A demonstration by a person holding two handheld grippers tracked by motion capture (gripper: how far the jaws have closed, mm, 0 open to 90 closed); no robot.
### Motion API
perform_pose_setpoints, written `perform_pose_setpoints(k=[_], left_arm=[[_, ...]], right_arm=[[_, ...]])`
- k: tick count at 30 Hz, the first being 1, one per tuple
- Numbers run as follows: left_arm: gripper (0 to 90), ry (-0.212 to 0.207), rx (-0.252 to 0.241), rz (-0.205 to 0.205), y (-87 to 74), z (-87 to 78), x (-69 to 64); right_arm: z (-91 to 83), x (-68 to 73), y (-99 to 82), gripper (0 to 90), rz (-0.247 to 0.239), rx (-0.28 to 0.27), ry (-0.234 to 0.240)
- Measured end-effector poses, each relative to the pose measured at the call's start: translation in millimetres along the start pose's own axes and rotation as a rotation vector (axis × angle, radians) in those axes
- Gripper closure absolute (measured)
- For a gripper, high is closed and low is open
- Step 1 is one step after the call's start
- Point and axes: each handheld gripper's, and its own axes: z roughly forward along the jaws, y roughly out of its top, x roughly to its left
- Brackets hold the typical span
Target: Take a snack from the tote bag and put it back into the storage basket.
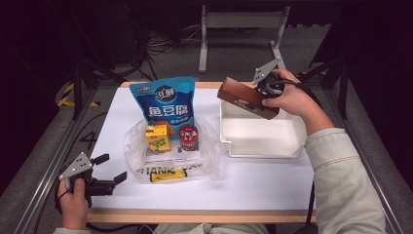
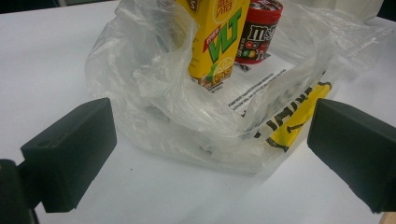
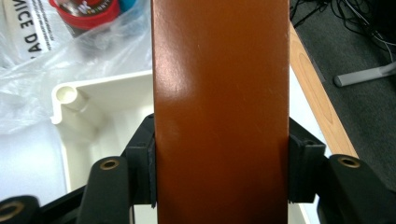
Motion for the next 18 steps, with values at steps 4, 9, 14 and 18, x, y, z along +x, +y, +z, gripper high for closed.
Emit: perform_pose_setpoints(k=[4, 9, 14, 18], left_arm=[[2.2, -0.005, 0.0, 0.0, 0.6, 0.7, 0.3], [2.2, -0.006, -0.003, -0.001, 0.8, 1.7, 0.8], [2.3, -0.01, 0.007, 0.0, 1.1, 3.0, 1.2], [2.3, -0.01, 0.006, 0.0, 1.3, 3.6, 1.5]], right_arm=[[3.2, -4.6, -8.3, 42.2, 0.011, 0.014, -0.013], [8.0, -9.4, -19.0, 42.2, 0.026, 0.021, -0.021], [12.4, -13.3, -28.3, 42.2, 0.039, 0.028, -0.023], [16.4, -14.3, -32.0, 42.2, 0.033, 0.041, -0.024]])
